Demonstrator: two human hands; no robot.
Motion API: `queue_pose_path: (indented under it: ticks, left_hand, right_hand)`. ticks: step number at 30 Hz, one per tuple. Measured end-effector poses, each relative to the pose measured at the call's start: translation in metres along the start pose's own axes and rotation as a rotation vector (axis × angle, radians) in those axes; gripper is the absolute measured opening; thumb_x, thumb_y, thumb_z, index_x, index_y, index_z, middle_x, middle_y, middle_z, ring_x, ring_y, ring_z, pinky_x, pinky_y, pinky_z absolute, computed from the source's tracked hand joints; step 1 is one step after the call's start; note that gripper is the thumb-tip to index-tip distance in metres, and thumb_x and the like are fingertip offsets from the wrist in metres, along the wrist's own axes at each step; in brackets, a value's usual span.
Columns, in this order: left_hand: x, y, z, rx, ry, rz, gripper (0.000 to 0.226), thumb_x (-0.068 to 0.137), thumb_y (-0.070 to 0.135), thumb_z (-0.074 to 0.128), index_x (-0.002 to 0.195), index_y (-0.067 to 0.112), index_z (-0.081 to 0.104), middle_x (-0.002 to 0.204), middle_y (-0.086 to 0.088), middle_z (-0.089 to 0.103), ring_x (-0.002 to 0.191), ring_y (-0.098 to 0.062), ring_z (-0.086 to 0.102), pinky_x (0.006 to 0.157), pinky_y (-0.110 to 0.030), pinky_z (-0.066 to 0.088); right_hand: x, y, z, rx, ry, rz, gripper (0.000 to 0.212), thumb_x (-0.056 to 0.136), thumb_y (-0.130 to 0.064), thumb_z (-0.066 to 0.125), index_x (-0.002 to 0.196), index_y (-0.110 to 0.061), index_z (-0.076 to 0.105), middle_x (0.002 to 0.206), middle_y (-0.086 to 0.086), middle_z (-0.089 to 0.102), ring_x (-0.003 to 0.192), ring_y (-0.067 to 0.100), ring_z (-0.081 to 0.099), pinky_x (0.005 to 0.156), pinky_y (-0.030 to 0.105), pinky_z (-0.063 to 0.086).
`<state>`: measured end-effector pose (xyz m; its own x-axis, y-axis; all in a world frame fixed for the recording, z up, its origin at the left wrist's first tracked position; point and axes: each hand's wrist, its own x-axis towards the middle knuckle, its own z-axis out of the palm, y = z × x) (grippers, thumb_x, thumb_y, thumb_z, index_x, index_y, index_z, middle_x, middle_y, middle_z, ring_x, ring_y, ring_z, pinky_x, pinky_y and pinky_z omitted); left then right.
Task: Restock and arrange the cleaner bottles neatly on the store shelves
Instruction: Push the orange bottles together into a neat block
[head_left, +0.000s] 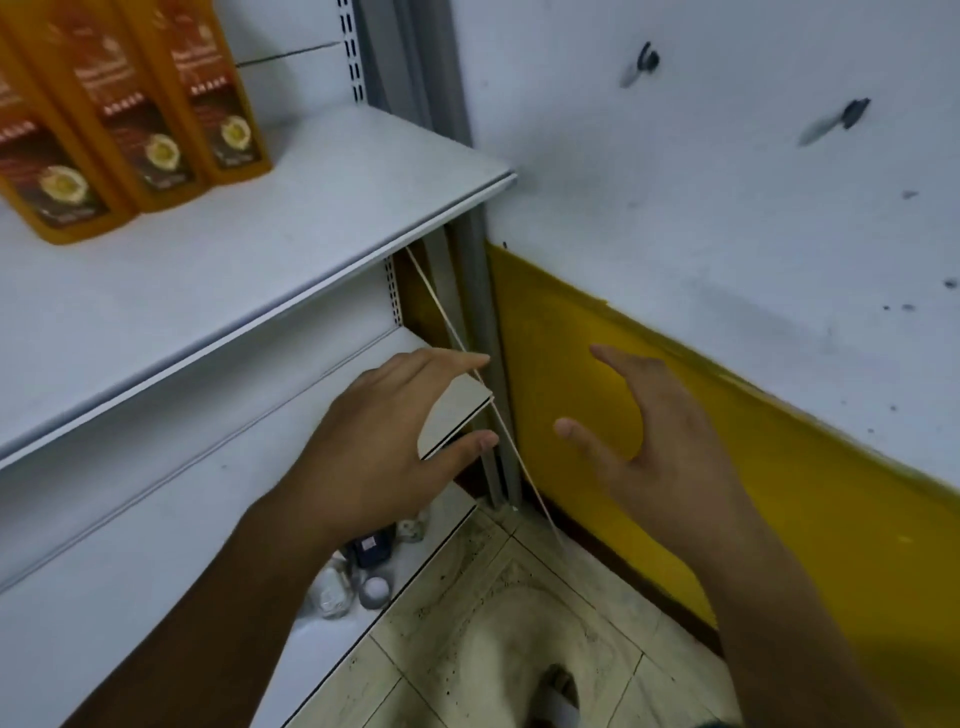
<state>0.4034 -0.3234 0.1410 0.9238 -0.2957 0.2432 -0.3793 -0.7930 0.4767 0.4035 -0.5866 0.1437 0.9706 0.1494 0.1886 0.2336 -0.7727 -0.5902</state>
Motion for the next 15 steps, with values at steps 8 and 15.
queue_pose_path:
  ticks: [8, 15]
  left_hand:
    - [0.052, 0.044, -0.020, -0.016, 0.194, -0.105, 0.054, 0.098, 0.057, 0.062, 0.148, 0.044, 0.045, 0.143, 0.024, 0.054, 0.134, 0.000, 0.052, 0.106, -0.031, 0.048]
    - [0.044, 0.037, -0.077, 0.167, 0.404, -0.214, 0.055, 0.098, 0.053, 0.062, 0.148, 0.034, 0.049, 0.140, 0.018, 0.057, 0.130, -0.004, 0.056, 0.106, -0.026, 0.047]
  right_hand:
    - [0.105, 0.022, -0.038, 0.179, -0.060, -0.234, 0.069, 0.090, -0.054, 0.069, 0.152, -0.036, 0.043, 0.147, -0.010, 0.050, 0.136, 0.013, 0.048, 0.109, 0.049, 0.048]
    - [0.182, -0.035, -0.027, 0.325, -0.077, -0.507, 0.067, 0.088, -0.052, 0.070, 0.149, -0.037, 0.046, 0.145, -0.014, 0.051, 0.137, 0.010, 0.047, 0.114, 0.034, 0.039]
